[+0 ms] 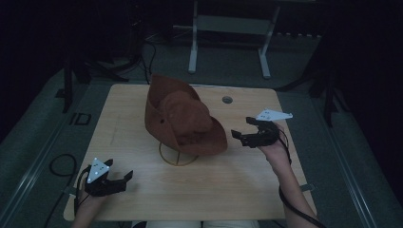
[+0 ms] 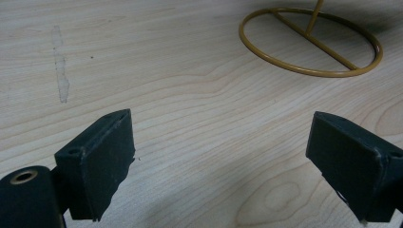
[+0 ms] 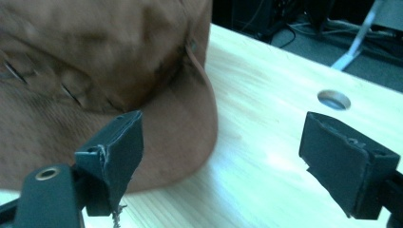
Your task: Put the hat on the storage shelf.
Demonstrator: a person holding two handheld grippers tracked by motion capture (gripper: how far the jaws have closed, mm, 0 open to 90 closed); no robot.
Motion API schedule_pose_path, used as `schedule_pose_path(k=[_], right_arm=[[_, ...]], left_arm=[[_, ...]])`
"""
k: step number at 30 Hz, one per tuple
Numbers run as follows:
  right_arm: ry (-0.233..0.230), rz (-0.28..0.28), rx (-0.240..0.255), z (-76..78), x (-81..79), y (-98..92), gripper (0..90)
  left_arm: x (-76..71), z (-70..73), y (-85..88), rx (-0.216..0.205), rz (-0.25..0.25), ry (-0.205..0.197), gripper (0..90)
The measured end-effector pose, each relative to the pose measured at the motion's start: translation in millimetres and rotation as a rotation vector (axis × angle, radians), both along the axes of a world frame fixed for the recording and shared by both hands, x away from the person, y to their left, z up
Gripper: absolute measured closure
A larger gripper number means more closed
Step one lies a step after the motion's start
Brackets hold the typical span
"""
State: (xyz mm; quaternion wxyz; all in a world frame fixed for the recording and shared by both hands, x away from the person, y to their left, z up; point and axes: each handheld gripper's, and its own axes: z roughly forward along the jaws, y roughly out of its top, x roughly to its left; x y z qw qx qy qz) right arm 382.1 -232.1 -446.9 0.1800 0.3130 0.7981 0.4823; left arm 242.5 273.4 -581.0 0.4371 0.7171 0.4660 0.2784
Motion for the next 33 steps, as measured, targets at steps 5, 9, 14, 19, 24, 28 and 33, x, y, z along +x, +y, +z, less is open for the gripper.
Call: schedule_pose_path(k=[5, 9, 14, 19, 24, 28, 33], right_arm=[[0.018, -0.018, -0.015, -17.6, -1.3, -9.6, 14.7], [0.016, -0.023, -0.042, -32.9, -3.8, -14.0, 14.7], [0.049, -0.034, -0.029, -51.3, -7.0, -21.2, 14.7], [0.075, -0.041, -0.03, -66.1, -11.0, -26.9, 14.7], [0.077, -0.052, -0.036, -80.1, -16.3, -32.6, 14.7], [0.084, -0.052, -0.037, -90.0, -20.9, -37.6, 14.7], [0.091, -0.062, -0.045, -98.8, -26.5, -44.6, 14.6]], left_arm=[[0.1, -0.1, 0.3, -0.003, 0.004, 0.002, 9.8], [0.0, -0.4, 0.4, -0.003, 0.007, 0.004, 9.8], [0.2, -0.2, 0.1, -0.002, 0.008, 0.004, 9.8], [0.2, -0.3, -0.1, -0.002, 0.008, 0.005, 9.8], [0.3, -0.5, -0.3, -0.001, 0.008, 0.007, 9.8], [0.3, -0.5, -0.1, -0.002, 0.008, 0.007, 9.8], [0.1, -0.4, -0.1, -0.004, 0.008, 0.007, 9.8]])
